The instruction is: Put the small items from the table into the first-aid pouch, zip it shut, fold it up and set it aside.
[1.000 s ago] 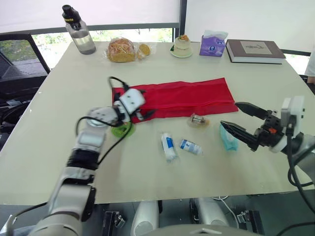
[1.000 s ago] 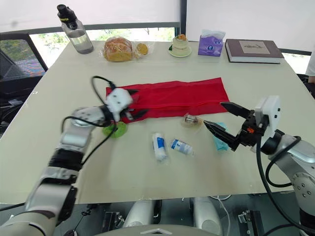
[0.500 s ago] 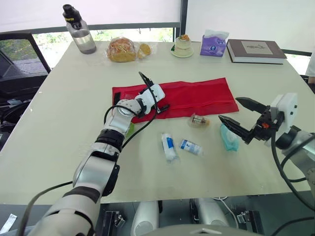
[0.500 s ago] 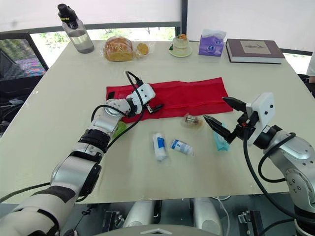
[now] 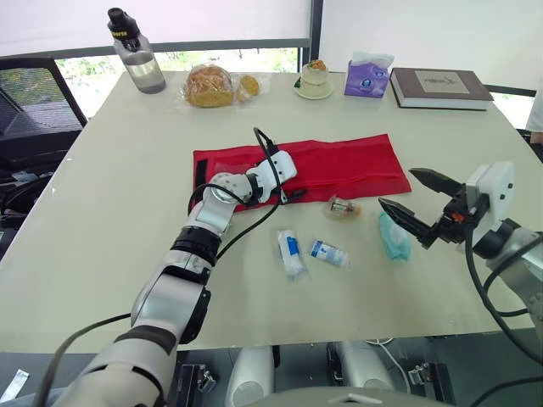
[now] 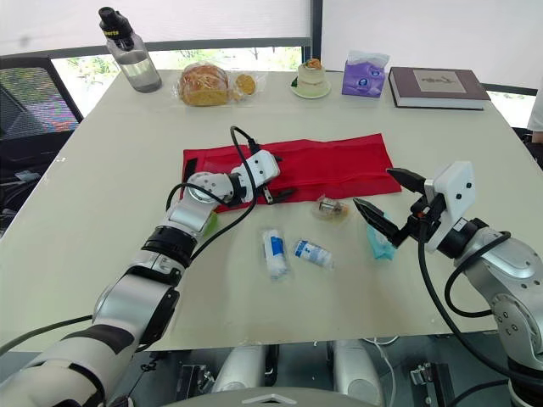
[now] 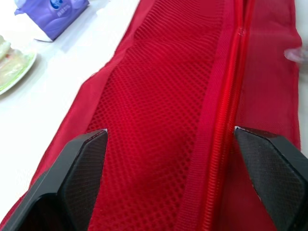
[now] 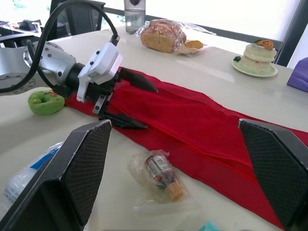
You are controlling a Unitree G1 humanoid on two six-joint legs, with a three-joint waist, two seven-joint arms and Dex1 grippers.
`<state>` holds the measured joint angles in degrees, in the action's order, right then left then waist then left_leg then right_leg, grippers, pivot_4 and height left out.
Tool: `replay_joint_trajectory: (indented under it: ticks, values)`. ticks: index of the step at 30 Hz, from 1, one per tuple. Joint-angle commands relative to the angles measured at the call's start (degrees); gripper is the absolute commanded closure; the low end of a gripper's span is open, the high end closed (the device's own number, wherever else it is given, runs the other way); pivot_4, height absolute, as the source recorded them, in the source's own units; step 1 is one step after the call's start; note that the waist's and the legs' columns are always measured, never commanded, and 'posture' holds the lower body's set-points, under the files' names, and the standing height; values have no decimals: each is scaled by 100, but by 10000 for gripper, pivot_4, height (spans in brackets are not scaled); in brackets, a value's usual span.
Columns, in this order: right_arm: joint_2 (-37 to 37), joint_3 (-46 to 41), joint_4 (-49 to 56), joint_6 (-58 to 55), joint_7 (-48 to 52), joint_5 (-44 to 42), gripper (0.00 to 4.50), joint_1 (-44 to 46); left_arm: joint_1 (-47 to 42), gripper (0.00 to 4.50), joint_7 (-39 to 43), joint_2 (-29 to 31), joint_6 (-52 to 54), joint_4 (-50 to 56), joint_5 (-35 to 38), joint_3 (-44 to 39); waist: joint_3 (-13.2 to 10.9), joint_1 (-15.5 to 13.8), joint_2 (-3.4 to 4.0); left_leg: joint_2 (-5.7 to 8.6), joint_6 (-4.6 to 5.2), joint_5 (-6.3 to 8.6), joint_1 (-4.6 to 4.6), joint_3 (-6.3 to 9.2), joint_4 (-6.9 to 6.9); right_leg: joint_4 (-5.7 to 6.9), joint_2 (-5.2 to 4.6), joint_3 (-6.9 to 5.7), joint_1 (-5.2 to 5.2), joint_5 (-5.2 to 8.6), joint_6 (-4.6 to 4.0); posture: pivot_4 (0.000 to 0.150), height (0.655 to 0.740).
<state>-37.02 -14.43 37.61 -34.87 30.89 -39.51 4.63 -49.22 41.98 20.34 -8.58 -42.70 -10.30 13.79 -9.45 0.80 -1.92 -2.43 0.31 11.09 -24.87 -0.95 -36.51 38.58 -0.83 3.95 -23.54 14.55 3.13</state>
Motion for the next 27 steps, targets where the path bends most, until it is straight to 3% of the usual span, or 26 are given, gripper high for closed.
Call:
replay_joint_trajectory:
  ticks: [1,9,14,20,27]
  values:
    - [-5,-56,185,161,-6,21,0,46,-316,697,-331,72,-257,-192,-314,98,0,0,0,0,0,0,0,0,0,0,0,0,0,0,1,1500,7400]
    - [69,-48,272,215,-61,82,0,-32,-469,697,-627,179,-594,-454,-563,156,0,0,-1,1,0,0,-2,0,1,-1,0,0,0,0,-1,1500,7400]
    - [7,-41,322,196,-26,105,0,-84,-397,17895,-557,148,-588,-468,-514,169,0,1,-1,1,0,0,-2,0,1,-1,0,0,0,0,-1,1500,7400]
    - [-64,-83,347,129,76,-7,0,-111,-388,43661,-601,139,-584,-470,-522,167,0,2,-1,1,0,0,0,0,1,1,0,0,0,-1,-2,1500,7400]
    - [-264,124,505,-150,299,-204,0,-254,-324,44751,-462,155,-505,-444,-404,103,0,3,-1,1,0,0,0,1,1,1,0,0,0,-1,-2,1500,7400]
